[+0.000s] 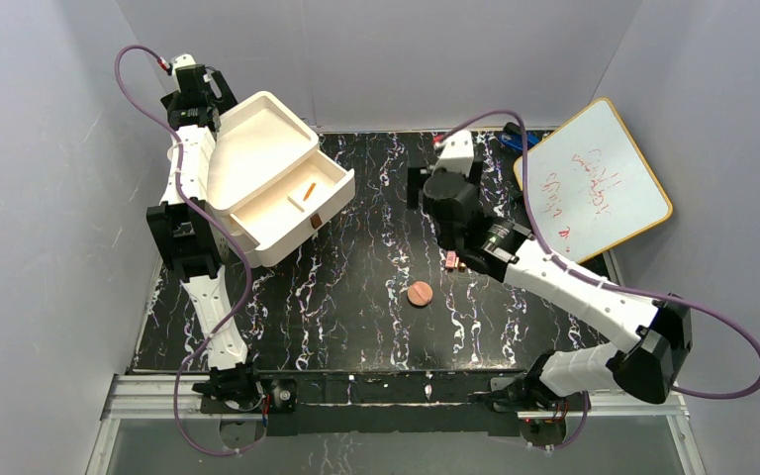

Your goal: Organize the makeup

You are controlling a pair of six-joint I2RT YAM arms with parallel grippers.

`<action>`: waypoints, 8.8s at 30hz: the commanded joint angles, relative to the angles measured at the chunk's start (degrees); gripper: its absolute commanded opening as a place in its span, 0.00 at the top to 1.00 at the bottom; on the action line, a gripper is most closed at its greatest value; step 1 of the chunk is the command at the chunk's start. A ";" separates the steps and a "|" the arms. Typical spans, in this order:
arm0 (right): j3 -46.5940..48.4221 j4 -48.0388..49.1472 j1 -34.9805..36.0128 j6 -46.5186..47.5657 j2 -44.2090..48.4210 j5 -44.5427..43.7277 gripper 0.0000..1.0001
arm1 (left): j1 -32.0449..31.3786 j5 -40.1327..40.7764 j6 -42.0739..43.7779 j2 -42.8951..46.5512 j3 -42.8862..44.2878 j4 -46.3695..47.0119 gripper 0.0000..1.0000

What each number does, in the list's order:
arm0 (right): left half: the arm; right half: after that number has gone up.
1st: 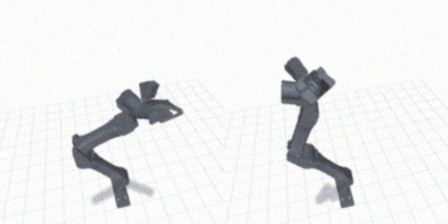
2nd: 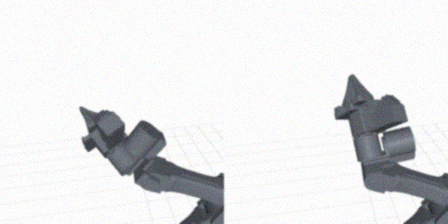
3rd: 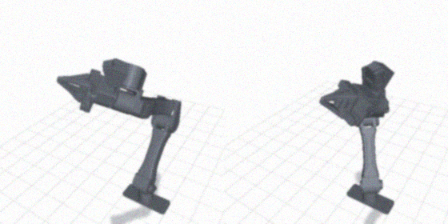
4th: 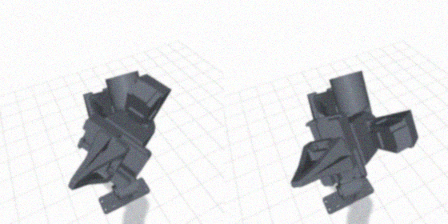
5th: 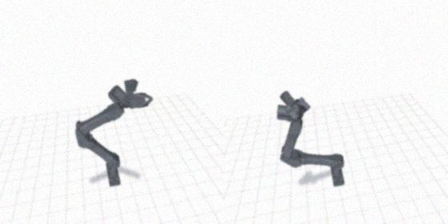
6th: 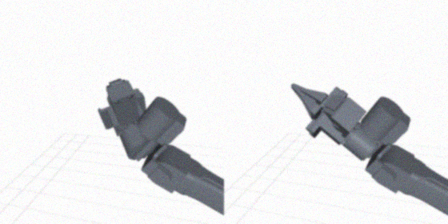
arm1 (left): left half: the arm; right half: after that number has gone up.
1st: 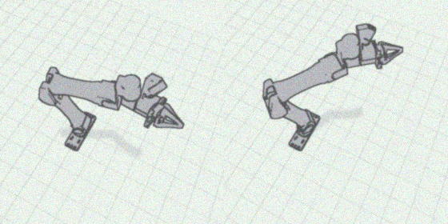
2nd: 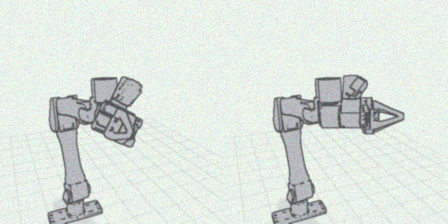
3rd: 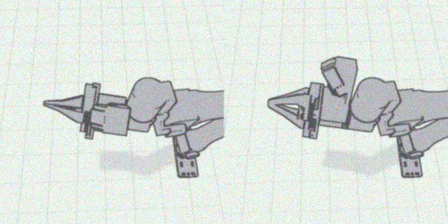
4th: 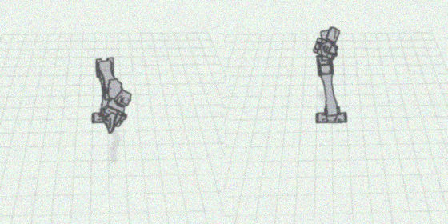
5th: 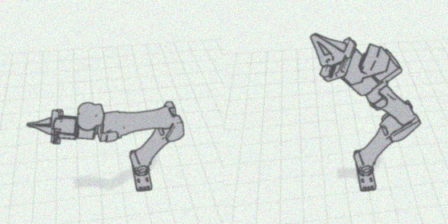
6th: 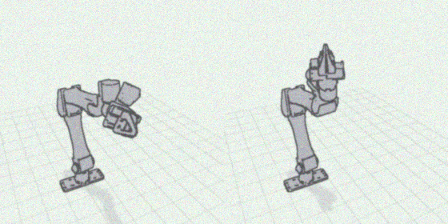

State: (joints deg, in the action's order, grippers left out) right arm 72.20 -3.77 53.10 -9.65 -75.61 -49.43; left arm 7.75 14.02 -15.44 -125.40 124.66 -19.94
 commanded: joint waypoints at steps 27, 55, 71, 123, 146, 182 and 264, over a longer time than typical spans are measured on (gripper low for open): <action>-30.95 -10.79 -24.82 -37.12 1.88 21.90 0.49 | -1.60 -5.05 0.72 0.86 1.29 -0.90 0.02; -22.17 1.57 -29.89 -29.30 -15.61 27.72 0.54 | -1.60 -4.57 1.51 -0.19 1.55 -1.15 0.02; -24.13 -1.31 -30.03 -28.14 -15.35 27.18 0.67 | -1.60 -4.59 1.64 -0.28 1.69 -1.21 0.02; 11.78 -5.36 -9.84 -27.74 -11.54 21.69 0.99 | -2.21 -4.22 2.06 0.07 1.55 -1.40 0.02; 37.17 3.30 8.48 -40.58 -36.58 21.27 0.99 | -2.34 -4.68 2.26 -0.76 3.48 -2.64 0.01; 8.95 8.64 17.39 8.30 -16.62 36.79 0.01 | -2.20 -6.17 1.76 -0.09 3.92 -2.74 0.02; 30.92 24.94 5.60 10.09 -53.62 41.25 0.48 | -2.30 -7.08 1.73 -1.10 3.84 -2.64 0.02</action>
State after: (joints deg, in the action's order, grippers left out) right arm 99.63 16.12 59.24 0.99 -128.75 -10.17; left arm 6.52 9.39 -14.15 -126.34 126.45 -19.99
